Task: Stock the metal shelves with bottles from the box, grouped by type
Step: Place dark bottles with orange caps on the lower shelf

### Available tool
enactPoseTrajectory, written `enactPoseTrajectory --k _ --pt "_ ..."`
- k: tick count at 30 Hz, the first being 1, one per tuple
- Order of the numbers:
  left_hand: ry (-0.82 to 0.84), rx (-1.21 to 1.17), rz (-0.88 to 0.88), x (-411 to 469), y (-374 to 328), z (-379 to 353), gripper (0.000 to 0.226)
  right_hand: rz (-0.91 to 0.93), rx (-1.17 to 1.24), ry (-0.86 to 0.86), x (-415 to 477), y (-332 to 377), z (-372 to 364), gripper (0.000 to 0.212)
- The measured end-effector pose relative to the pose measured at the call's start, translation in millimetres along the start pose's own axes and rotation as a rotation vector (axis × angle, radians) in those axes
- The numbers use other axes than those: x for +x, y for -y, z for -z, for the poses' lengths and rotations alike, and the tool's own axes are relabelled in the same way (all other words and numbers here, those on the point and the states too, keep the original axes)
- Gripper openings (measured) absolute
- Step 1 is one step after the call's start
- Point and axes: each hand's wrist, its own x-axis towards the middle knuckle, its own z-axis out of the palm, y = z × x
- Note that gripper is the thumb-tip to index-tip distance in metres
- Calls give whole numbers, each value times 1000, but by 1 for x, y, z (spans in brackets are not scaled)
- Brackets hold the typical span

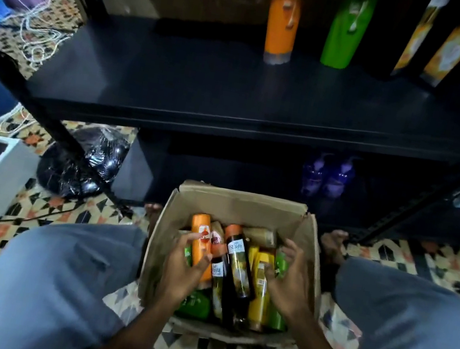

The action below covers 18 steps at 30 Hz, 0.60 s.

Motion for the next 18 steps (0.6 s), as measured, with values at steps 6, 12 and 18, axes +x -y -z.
enactPoseTrajectory --k 6,12,18 --pt "169 104 165 28 47 -39 48 -195 -149 107 31 -59 -41 70" --pt "271 302 96 52 55 -68 58 -253 -132 169 47 -62 -67 77" --pt "505 834 -123 90 79 -90 79 -387 -169 296 76 -97 -101 77"
